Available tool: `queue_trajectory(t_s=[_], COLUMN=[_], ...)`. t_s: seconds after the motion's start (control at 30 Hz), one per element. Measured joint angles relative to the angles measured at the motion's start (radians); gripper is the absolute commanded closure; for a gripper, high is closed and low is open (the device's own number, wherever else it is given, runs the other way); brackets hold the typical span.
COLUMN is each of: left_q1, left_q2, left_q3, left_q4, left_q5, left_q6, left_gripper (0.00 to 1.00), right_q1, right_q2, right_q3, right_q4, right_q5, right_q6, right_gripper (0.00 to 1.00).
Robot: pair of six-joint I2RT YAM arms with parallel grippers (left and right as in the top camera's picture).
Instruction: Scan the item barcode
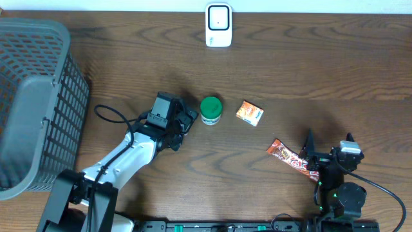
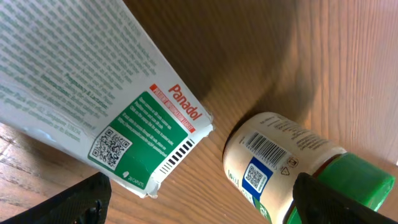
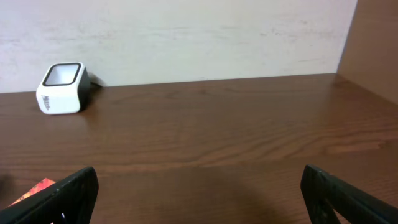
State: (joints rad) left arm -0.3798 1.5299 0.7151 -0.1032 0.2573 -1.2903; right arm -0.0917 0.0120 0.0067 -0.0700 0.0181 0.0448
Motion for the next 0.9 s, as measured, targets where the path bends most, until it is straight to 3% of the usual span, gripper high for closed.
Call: queue_trajectory(t_s=[0.23,0.5,0.7,0.9], left_q1=[0.0,0.0,0.0,0.035], left_q2=[-0.149,-0.429,-0.594,-0.615], left_q3=[0.0,0.0,0.019,0.143], left_q4=[-0.055,-0.038,0.16,0.265], left_q5=[-0.009,-0.108,-0.249,-0.506], left_q6=[0.074,0.263,0.649,1.015], left_gripper=[0.06,0.06,0.05,0.06], right_q1=[0.0,0.0,0.0,0.0], right_q2=[0.0,0.0,0.0,0.0], right_q3=[0.0,0.0,0.0,0.0], right_q4=[0.0,0.0,0.0,0.0], right_q5=[0.0,0.0,0.0,0.0], right_q6=[0.0,0.0,0.0,0.0], right_gripper=[0.01,0.01,0.01,0.01])
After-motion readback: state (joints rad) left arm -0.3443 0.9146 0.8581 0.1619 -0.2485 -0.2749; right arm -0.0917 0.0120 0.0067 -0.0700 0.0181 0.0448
